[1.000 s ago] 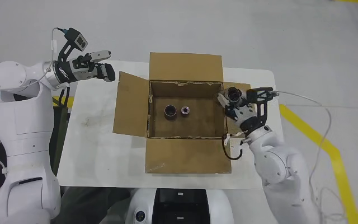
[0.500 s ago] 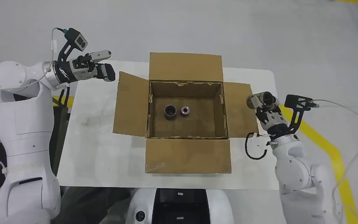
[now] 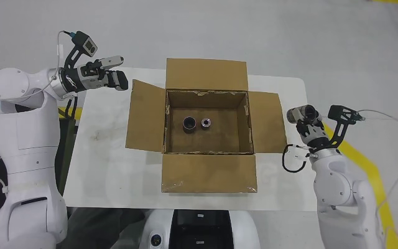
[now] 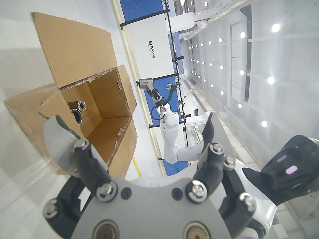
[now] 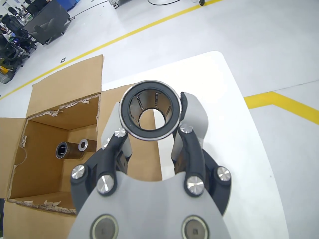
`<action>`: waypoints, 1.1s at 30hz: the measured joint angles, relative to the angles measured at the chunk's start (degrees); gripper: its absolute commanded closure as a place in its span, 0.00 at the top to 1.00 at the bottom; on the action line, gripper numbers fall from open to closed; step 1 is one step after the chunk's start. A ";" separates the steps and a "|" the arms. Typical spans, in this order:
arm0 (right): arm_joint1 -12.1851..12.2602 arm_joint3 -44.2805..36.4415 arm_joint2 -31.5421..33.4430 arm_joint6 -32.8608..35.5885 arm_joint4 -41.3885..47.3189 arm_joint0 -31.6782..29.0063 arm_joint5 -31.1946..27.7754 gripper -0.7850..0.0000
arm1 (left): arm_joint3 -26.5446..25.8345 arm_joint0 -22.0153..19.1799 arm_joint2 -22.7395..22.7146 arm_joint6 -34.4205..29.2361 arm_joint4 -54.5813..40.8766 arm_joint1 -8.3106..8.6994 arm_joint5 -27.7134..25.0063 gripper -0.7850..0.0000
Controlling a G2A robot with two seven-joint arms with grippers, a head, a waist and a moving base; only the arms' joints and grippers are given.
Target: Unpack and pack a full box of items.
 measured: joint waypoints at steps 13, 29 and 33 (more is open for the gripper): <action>-0.01 0.22 0.02 0.11 0.29 0.07 0.09 0.00 | 0.00 0.00 0.00 0.00 0.00 0.00 0.00 1.00; 0.06 5.71 0.97 -3.29 -2.26 1.68 0.90 0.00 | 0.00 0.00 0.00 0.00 0.00 0.00 0.00 1.00; 0.11 8.30 1.37 -2.36 -3.05 3.20 2.26 0.00 | 0.00 0.00 0.00 0.00 0.00 0.00 0.00 1.00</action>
